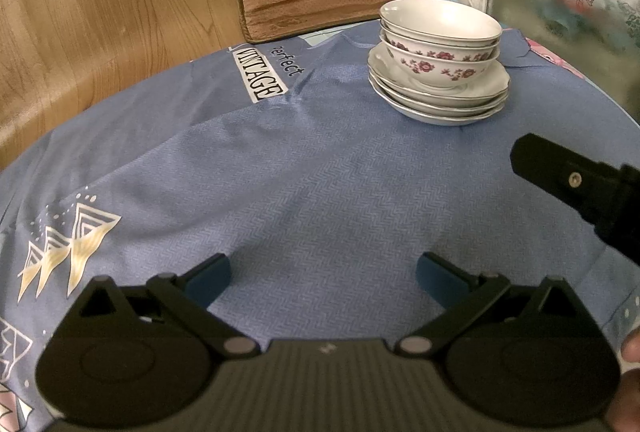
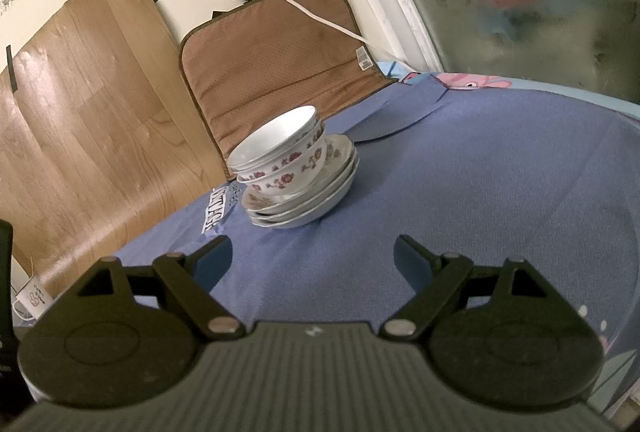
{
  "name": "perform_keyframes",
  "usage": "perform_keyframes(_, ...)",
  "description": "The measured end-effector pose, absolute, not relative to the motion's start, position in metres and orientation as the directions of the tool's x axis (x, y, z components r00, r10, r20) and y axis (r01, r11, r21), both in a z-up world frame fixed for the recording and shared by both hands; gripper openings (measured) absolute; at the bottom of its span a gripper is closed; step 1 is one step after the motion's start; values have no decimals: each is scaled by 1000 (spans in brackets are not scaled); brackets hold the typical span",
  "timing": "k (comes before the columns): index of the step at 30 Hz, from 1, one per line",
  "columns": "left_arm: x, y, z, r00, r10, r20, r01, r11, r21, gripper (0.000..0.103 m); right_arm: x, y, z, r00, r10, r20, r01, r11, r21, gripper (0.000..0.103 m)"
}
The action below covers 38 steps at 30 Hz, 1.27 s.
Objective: Organize plates and bowls
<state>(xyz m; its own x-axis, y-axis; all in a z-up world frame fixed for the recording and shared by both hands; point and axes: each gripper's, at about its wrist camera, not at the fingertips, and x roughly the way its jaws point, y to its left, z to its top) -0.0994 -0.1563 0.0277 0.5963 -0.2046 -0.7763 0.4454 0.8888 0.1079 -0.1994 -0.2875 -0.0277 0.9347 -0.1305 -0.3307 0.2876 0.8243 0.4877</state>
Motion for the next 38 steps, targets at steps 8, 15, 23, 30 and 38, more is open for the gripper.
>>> perform_keyframes(8, -99, -156, 27, 596, -205, -776, 445, 889, 107, 103, -199, -287, -28, 935, -131, -331, 288, 824, 488, 90)
perform_keyframes(15, -99, -156, 28, 596, -206, -776, 447, 888, 107, 103, -199, -287, -27, 934, -131, -331, 289, 824, 487, 90)
perform_keyframes(23, -98, -156, 28, 590, -213, -779, 452, 886, 100, 103, -199, -287, -28, 934, -130, -332, 288, 825, 487, 90)
perform_keyframes(30, -98, -155, 28, 592, -227, -773, 464, 881, 96, 103, -199, -287, -27, 934, -131, -332, 289, 825, 486, 90)
perform_keyframes(38, -101, -154, 30, 591, -267, -761, 487, 870, 73, 103, -198, -287, -29, 933, -129, -335, 288, 825, 486, 90)
